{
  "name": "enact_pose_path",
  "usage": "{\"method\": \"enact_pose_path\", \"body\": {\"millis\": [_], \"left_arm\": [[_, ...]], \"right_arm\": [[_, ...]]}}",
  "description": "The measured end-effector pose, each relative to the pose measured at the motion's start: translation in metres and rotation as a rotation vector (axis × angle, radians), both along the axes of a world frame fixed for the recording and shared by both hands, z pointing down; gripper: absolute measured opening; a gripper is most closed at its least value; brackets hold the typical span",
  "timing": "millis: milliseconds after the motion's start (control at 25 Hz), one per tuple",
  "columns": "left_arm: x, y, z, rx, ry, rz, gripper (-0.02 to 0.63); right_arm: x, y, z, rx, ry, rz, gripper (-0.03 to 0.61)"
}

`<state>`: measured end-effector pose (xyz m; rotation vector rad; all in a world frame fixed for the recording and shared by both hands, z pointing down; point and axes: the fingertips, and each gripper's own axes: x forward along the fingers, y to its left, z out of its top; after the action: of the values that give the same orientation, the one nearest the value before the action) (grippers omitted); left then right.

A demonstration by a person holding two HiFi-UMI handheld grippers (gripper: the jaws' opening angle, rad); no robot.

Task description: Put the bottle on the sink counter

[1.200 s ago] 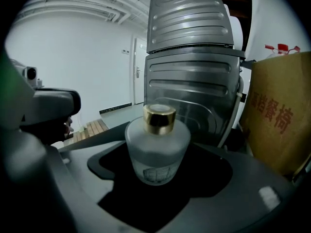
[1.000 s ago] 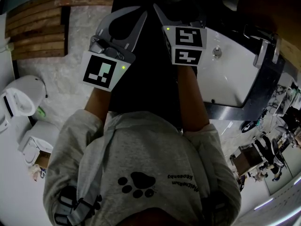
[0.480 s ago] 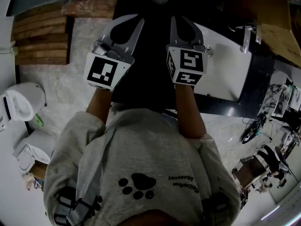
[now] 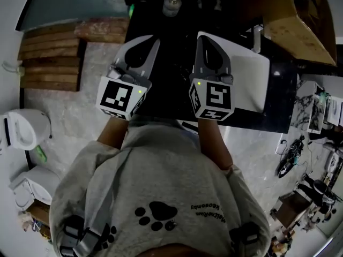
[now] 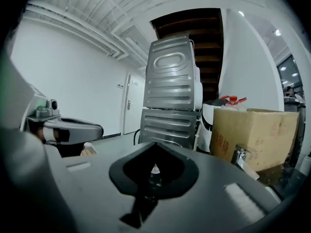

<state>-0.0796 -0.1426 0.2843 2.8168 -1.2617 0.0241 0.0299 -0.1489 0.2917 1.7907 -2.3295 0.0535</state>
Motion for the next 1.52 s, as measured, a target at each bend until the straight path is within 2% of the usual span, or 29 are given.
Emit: {"method": "enact_pose_path", "body": {"millis": [400,560,720,960,1120,1520], "left_arm": [[-0.011,0.051,-0.046,0.04,0.012,-0.054,0.002],[-0.015,0.062,-0.053,0.051,0.006,-0.071,0.002],[-0.017,0.069,-0.04,0.038,-0.018,-0.068,0.002],[-0.02,0.073,-0.035,0.013,-0.041,-0.076,0.002],[-0.021,0.069,-0.041,0.065,-0.018,-0.083,0.002],[-0.016,0.061,-0.037,0.065,-0.014,-0.075,0.002]], "right_arm": [[0.002,0.065,-0.056,0.13,0.015,0.0,0.002],[-0.004,0.085,-0.059,0.145,0.028,-0.018,0.002],[-0.018,0.099,-0.053,0.127,0.034,-0.052,0.002],[-0.019,0.101,-0.043,0.107,0.03,-0.052,0.002],[-0.016,0.098,-0.043,0.105,0.024,-0.05,0.002],[-0.011,0.085,-0.042,0.114,0.032,-0.038,0.002]]}}
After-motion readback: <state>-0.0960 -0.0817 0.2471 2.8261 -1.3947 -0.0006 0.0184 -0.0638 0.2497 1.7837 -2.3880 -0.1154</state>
